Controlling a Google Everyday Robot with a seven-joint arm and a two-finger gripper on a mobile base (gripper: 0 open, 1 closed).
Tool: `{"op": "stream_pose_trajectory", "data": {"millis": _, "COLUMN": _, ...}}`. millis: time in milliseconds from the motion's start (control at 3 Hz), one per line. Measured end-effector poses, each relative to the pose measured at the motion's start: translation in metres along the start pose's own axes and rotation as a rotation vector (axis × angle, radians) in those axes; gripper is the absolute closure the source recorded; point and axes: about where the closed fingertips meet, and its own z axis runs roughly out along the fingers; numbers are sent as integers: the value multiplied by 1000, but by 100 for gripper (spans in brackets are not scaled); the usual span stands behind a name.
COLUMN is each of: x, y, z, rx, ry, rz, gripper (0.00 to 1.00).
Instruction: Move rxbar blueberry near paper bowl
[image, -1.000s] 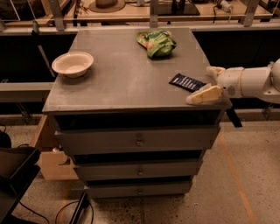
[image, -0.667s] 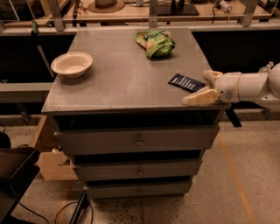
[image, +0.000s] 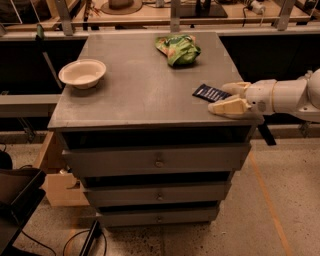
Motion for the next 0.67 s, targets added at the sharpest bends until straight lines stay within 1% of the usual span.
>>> {"op": "stream_pose_trajectory", "data": {"millis": 333, "x": -3, "y": 0, "z": -1, "rx": 0, "ry": 0, "rz": 0, "gripper": 94}}
{"op": "stream_pose_trajectory", "data": {"millis": 667, "x": -4, "y": 0, "z": -1, "rx": 0, "ry": 0, "rz": 0, "gripper": 100}}
